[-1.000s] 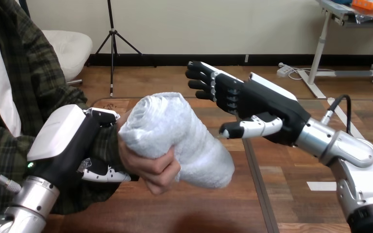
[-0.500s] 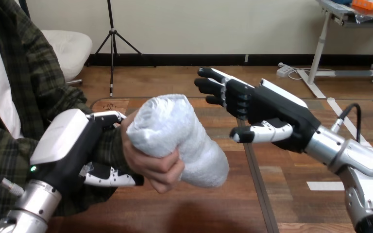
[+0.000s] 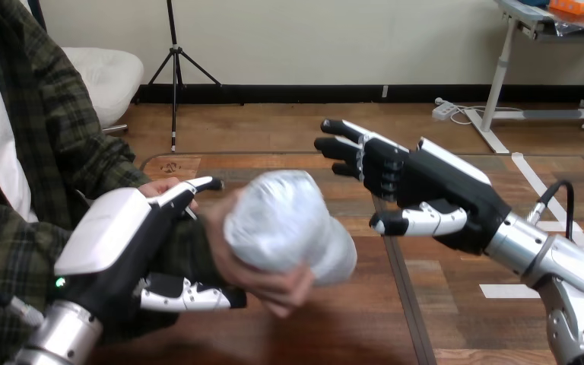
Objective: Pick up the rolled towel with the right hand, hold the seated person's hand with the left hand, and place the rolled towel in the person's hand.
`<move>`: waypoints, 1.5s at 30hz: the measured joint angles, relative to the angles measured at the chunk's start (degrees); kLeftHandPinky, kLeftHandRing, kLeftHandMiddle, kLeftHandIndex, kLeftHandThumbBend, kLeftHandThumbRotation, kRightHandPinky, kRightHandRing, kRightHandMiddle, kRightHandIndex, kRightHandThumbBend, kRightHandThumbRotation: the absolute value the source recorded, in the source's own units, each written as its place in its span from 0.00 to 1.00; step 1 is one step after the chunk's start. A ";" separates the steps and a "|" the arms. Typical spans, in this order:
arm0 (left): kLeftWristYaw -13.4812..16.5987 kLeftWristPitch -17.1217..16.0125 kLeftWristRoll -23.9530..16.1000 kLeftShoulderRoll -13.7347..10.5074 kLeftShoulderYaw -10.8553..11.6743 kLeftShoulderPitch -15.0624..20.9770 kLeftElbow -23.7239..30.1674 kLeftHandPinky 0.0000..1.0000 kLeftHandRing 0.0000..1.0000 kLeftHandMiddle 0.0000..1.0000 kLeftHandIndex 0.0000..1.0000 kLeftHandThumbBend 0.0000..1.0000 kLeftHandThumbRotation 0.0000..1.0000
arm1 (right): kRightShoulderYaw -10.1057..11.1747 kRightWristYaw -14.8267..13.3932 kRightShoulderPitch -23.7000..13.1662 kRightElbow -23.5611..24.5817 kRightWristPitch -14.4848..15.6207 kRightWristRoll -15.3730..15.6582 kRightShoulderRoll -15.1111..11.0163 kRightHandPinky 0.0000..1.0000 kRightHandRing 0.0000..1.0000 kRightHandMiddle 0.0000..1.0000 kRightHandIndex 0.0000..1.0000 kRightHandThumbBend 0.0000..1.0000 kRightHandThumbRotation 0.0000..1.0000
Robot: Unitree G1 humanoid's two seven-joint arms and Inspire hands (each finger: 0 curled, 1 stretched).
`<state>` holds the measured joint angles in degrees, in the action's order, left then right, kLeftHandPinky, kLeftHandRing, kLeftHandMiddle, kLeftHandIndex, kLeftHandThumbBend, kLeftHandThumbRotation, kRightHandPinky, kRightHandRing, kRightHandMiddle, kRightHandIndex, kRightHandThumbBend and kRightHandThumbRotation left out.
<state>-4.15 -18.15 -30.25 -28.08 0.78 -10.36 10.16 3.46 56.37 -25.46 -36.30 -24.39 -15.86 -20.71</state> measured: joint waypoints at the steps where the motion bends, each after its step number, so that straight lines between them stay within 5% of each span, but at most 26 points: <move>1: 0.00 0.06 -0.20 0.11 -0.02 -0.38 0.47 0.99 1.00 1.00 1.00 1.00 0.48 | 0.01 0.06 0.17 0.00 0.00 -0.01 0.00 1.00 1.00 0.95 0.97 1.00 0.49; 17: 0.86 -1.19 -1.73 2.47 -0.10 -4.88 5.19 1.00 1.00 1.00 1.00 1.00 0.52 | 0.63 0.35 2.13 -0.89 -0.29 0.00 0.00 1.00 0.98 0.93 0.95 1.00 0.50; 45: 6.88 -13.50 2.48 7.78 -0.93 -12.52 5.64 1.00 1.00 1.00 1.00 1.00 0.54 | 1.40 0.59 4.74 -5.59 -6.42 0.07 -0.11 0.97 0.95 0.92 0.94 1.00 0.55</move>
<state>2.72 -31.65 -27.77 -20.30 -0.15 -22.87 15.80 4.87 56.96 -20.72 -41.89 -30.80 -15.79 -20.82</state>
